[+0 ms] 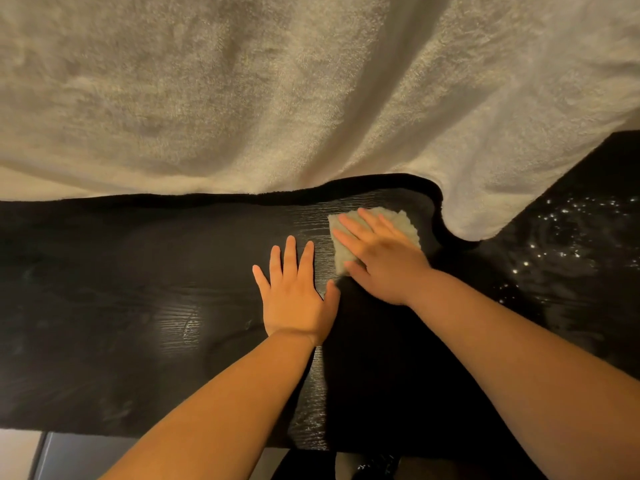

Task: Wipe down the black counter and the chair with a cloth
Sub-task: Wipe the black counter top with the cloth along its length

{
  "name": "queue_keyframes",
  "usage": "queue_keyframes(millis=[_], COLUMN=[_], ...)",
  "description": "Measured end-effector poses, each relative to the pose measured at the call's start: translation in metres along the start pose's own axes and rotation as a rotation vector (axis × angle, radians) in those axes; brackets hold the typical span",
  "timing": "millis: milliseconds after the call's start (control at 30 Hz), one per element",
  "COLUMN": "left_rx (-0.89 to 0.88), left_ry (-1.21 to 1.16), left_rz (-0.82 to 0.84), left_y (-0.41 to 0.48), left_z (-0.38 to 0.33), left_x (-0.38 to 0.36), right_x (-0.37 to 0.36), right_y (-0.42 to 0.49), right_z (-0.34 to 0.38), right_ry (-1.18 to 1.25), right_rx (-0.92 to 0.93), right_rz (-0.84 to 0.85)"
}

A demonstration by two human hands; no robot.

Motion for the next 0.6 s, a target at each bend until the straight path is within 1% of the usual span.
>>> queue_keyframes(millis=[67,100,167,233,300,367,467,533,600], left_rx=[-0.003,-0.001,0.003,0.002,0.002,0.002,-0.004,-0.007,-0.010], left_ry=[0.001,-0.004,-0.014,-0.016,-0.020,-0.025,-0.021,-0.019,-0.024], left_rz=[-0.006,-0.006,-0.001,-0.001,0.001,0.006,0.005,0.003,-0.001], left_y=[0.000,0.000,-0.001,0.000,0.000,-0.001,-0.001,0.000,-0.001], left_z=[0.000,-0.001,-0.001,-0.001,-0.001,0.000,-0.001,0.000,0.000], left_x=[0.001,0.001,0.001,0.002,0.002,0.002,0.003,0.002,0.001], right_x=[0.002,0.003,0.012,0.019,0.019,0.011,-0.008,-0.015,-0.018], right_y=[0.003,0.012,0.039,0.064,0.070,0.051,-0.010,-0.031,-0.022], right_z=[-0.012,-0.019,-0.035,-0.043,-0.036,-0.022,-0.003,-0.010,-0.031], right_ry=[-0.022,-0.033,-0.013,0.017,0.018,0.000,-0.013,-0.018,-0.032], right_rx=[0.010,-0.025,-0.169,-0.325,-0.394,-0.331,-0.201,-0.161,-0.175], right_rz=[0.033,0.026,0.017,0.042,0.050,0.018,-0.054,-0.041,-0.016])
Point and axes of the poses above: each hand's wrist, its own y-axis towards the middle knuckle, its own x-axis out of the back of the hand, z = x × y, the point moved 3 cm from there along y, towards the middle knuckle, and after that the axes turned 10 degrees about -y, right-handed, at the moved point
